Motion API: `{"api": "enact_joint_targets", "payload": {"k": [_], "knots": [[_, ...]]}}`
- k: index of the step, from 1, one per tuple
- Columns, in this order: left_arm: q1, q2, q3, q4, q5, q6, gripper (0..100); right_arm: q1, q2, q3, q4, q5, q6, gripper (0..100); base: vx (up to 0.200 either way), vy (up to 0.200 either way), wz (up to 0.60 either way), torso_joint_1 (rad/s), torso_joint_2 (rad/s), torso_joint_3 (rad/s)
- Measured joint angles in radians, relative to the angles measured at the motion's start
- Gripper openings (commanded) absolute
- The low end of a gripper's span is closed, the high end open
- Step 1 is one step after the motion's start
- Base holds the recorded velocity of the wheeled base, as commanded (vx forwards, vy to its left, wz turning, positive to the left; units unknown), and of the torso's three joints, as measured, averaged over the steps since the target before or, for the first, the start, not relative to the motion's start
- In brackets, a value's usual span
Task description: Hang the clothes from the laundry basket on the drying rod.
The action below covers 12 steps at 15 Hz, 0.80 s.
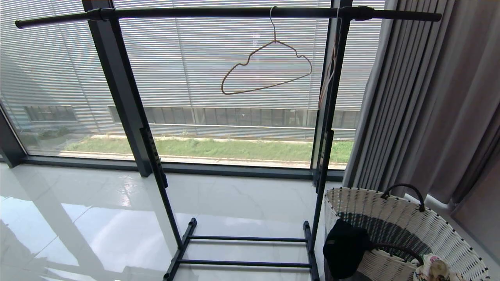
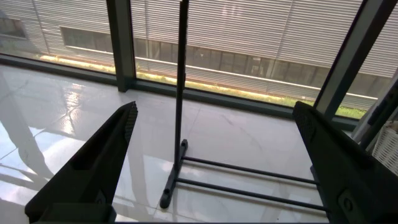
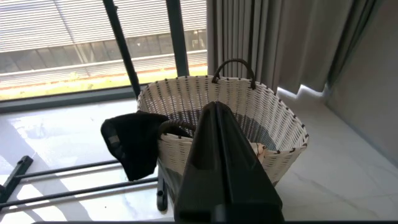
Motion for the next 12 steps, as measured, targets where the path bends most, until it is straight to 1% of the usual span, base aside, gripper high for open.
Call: {"api": "enact_joint_targets", "payload": {"k": [3, 4, 7, 10, 11, 12], "knots": [[-0.001, 0.000, 0.000, 0.000, 0.000, 0.001, 100, 0.000, 0.000, 0.000, 0.001, -0.006, 0.006, 0, 0.000, 0.000, 0.00, 0.000, 0.00, 0.000], [-0.001, 0.000, 0.000, 0.000, 0.000, 0.003, 100, 0.000, 0.000, 0.000, -0.001, -0.010, 0.010, 100, 0.000, 0.000, 0.00, 0.000, 0.00, 0.000], [0.000, 0.000, 0.000, 0.000, 0.000, 0.001, 100, 0.000, 0.000, 0.000, -0.002, -0.031, 0.002, 100, 0.000, 0.000, 0.00, 0.000, 0.00, 0.000], [0.000, 0.000, 0.000, 0.000, 0.000, 0.001, 100, 0.000, 0.000, 0.000, -0.001, -0.027, 0.004, 100, 0.000, 0.000, 0.00, 0.000, 0.00, 0.000], [0.000, 0.000, 0.000, 0.000, 0.000, 0.001, 100, 0.000, 0.000, 0.000, 0.000, -0.005, 0.007, 100, 0.000, 0.000, 0.00, 0.000, 0.00, 0.000], [0.000, 0.000, 0.000, 0.000, 0.000, 0.002, 100, 0.000, 0.000, 0.000, 0.002, 0.034, 0.009, 100, 0.000, 0.000, 0.00, 0.000, 0.00, 0.000]]}}
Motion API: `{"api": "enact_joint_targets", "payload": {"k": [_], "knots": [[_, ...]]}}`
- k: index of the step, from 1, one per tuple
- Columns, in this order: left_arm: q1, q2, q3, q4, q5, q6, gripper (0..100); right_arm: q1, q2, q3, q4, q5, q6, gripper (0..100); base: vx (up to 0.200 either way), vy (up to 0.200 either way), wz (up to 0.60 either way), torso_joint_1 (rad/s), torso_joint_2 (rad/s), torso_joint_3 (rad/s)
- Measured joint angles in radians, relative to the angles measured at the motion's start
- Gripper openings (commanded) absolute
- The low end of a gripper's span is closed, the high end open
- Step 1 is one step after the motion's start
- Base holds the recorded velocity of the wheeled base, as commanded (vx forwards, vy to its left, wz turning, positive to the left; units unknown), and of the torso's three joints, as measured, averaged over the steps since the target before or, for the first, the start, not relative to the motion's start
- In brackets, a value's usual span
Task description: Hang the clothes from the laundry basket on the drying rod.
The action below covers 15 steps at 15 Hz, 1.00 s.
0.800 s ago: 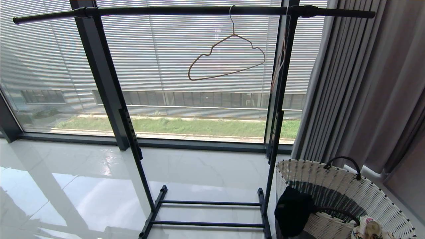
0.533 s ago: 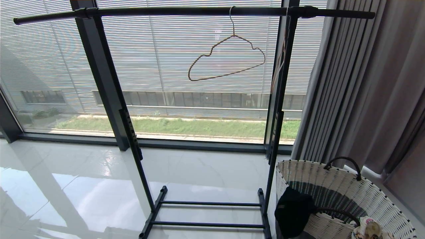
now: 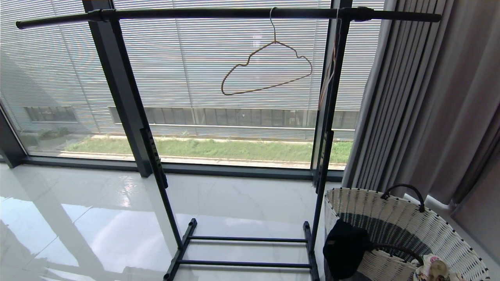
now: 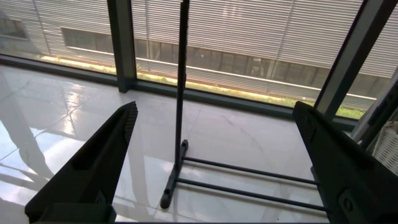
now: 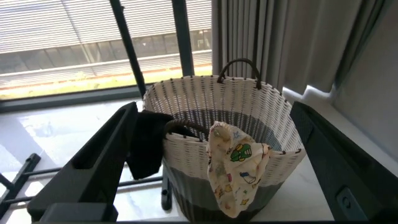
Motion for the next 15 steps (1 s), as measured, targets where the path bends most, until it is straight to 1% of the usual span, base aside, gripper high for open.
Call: {"api": "enact_joint_targets", "payload": {"k": [1, 2, 5, 8, 11, 12, 14, 15], "knots": [[0.000, 0.000, 0.000, 0.000, 0.000, 0.002, 100, 0.000, 0.000, 0.000, 0.001, 0.035, -0.007, 100, 0.000, 0.000, 0.00, 0.000, 0.00, 0.000], [0.000, 0.000, 0.000, 0.000, 0.000, 0.004, 100, 0.000, 0.000, -0.002, 0.005, 0.045, -0.023, 100, 0.000, 0.000, 0.00, 0.000, 0.00, 0.000], [0.000, 0.000, 0.000, 0.000, 0.000, 0.005, 100, 0.000, 0.000, -0.002, 0.005, 0.042, -0.038, 100, 0.000, 0.000, 0.00, 0.000, 0.00, 0.000], [0.000, 0.000, 0.000, 0.001, 0.000, 0.005, 100, 0.000, 0.000, -0.002, 0.007, 0.044, -0.075, 100, 0.200, 0.000, 0.00, -0.002, 0.01, -0.001], [0.000, 0.000, 0.000, 0.001, 0.000, 0.002, 100, 0.000, 0.000, -0.004, 0.018, 0.041, -0.079, 100, 0.000, 0.000, 0.00, 0.000, 0.00, 0.000], [0.000, 0.000, 0.000, 0.001, 0.000, 0.001, 100, 0.000, 0.002, -0.013, 0.032, 0.041, -0.080, 100, 0.000, 0.000, 0.00, 0.000, 0.00, 0.000], [0.000, 0.000, 0.000, 0.001, 0.000, 0.001, 100, 0.010, 0.033, -0.080, 0.047, 0.041, -0.083, 100, 0.000, 0.000, 0.00, 0.000, 0.00, 0.000], [0.000, 0.000, 0.000, 0.001, 0.000, 0.002, 100, 0.018, 0.073, -0.130, 0.063, 0.041, -0.096, 100, 0.000, 0.000, 0.00, 0.000, 0.00, 0.000]]}}
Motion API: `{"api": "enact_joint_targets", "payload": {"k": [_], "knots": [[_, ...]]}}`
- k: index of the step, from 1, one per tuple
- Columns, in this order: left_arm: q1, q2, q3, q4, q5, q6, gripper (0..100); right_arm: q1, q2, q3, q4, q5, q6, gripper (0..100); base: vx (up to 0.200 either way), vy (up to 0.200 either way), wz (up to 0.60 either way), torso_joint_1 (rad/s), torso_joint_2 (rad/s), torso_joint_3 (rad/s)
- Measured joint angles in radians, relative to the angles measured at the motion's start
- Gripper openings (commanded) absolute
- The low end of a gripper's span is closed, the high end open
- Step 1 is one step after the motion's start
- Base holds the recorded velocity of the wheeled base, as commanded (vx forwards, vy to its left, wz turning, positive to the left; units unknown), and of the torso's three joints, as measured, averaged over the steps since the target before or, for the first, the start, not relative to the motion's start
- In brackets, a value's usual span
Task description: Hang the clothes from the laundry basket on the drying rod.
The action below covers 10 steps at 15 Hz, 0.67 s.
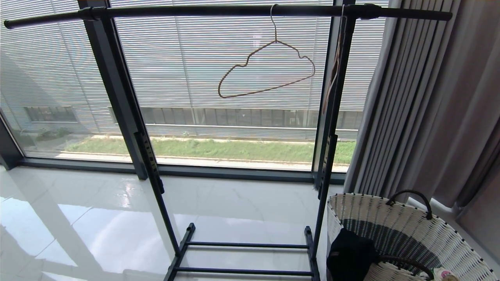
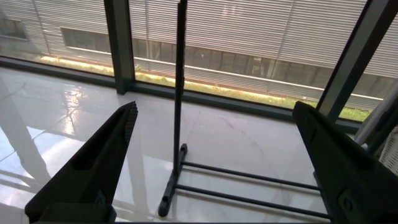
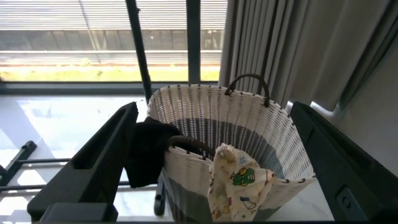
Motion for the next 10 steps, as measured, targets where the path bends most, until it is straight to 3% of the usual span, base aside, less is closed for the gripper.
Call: {"api": "enact_joint_targets", "payload": {"k": [2, 5, 10], "knots": [[0.000, 0.000, 0.000, 0.000, 0.000, 0.000, 100, 0.010, 0.120, -0.091, 0.034, 0.000, -0.061, 100, 0.000, 0.000, 0.00, 0.000, 0.00, 0.000], [0.000, 0.000, 0.000, 0.000, 0.000, 0.000, 100, 0.008, 0.429, -0.208, 0.061, 0.000, -0.222, 100, 0.000, 0.000, 0.00, 0.000, 0.00, 0.000], [0.000, 0.000, 0.000, 0.000, 0.000, -0.001, 100, -0.089, 1.077, -0.370, 0.063, 0.018, -0.681, 100, 0.000, 0.000, 0.00, 0.000, 0.00, 0.000]]}}
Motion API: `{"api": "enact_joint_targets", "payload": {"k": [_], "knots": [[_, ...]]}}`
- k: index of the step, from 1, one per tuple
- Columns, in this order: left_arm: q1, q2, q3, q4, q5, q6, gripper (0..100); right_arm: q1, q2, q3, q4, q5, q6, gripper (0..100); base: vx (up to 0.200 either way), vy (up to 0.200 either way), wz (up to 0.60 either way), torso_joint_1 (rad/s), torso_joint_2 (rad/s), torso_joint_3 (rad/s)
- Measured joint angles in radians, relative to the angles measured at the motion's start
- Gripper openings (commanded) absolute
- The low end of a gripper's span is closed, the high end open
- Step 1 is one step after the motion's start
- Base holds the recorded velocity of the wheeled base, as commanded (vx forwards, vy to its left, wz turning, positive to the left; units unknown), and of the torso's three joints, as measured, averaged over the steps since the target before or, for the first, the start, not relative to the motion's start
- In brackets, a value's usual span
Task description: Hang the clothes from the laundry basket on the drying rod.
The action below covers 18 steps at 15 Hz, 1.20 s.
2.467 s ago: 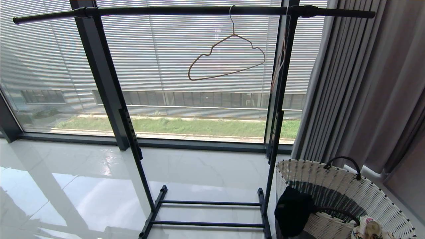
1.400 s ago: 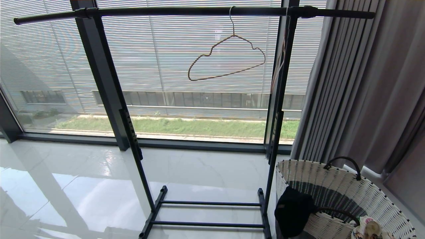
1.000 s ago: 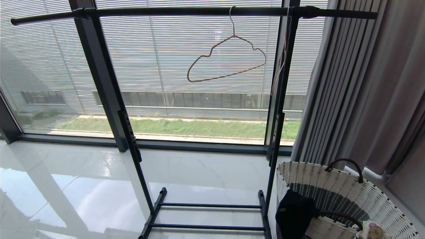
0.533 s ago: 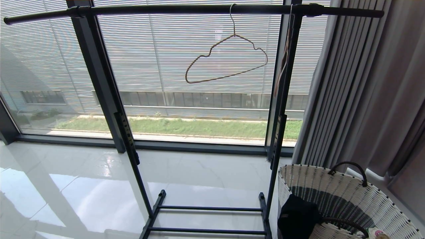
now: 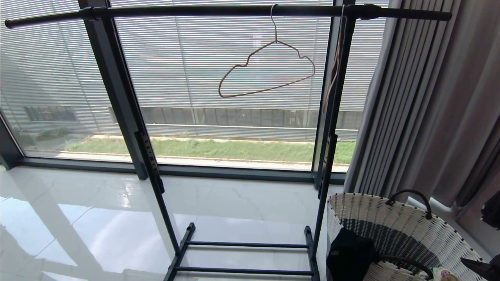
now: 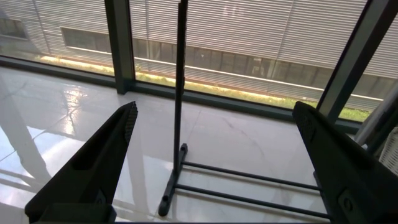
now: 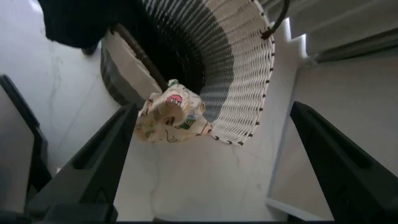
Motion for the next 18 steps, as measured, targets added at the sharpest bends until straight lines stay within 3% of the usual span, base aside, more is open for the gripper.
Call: {"api": "enact_joint_targets", "payload": {"k": [3, 5, 10, 18], "knots": [[0.000, 0.000, 0.000, 0.000, 0.000, 0.000, 100, -0.106, 0.321, -0.063, -0.073, 0.017, -0.257, 100, 0.000, 0.000, 0.00, 0.000, 0.00, 0.000], [0.000, 0.000, 0.000, 0.000, 0.000, 0.001, 100, -0.170, 0.466, -0.080, -0.106, 0.024, -0.348, 100, 0.000, 0.000, 0.00, 0.000, 0.00, 0.000], [0.000, 0.000, 0.000, 0.000, 0.000, 0.001, 100, -0.210, 0.651, -0.085, -0.152, 0.051, -0.361, 100, 0.000, 0.000, 0.00, 0.000, 0.00, 0.000], [0.000, 0.000, 0.000, 0.000, 0.000, 0.003, 100, -0.261, 0.818, -0.076, -0.409, 0.066, -0.363, 100, 0.000, 0.000, 0.00, 0.000, 0.00, 0.000]]}}
